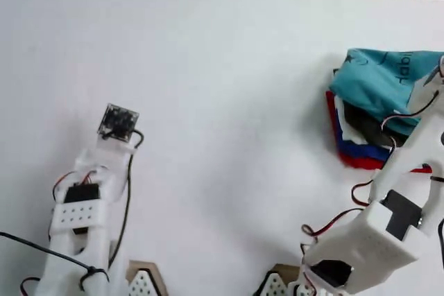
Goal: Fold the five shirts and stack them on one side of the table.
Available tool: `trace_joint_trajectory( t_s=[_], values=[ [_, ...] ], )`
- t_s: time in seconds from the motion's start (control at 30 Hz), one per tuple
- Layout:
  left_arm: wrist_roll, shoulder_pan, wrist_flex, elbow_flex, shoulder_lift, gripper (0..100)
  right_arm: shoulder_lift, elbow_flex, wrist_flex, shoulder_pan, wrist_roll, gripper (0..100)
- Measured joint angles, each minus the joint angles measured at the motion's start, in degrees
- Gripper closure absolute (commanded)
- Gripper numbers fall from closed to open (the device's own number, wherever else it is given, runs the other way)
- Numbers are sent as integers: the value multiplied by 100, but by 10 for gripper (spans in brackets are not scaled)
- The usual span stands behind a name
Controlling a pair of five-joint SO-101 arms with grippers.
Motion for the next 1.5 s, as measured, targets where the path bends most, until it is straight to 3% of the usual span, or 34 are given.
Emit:
trace_joint_trajectory(
  t_s=[0.17,0.43,0.8,0.9,1.1,1.5],
  values=[
    [0,-9,0,0,0,974,149,-105,-325,-79,-132,858],
    [0,-9,0,0,0,974,1257,-105,-475,97,-519,861],
    [0,0,0,0,0,974,888,-105,-475,149,-527,861],
    [0,-9,0,0,0,974,527,-105,-475,273,-527,821],
    [0,-9,0,0,0,974,440,-105,-475,422,-527,642],
    [0,-9,0,0,0,974,1899,-105,-703,422,-536,641]
  ],
)
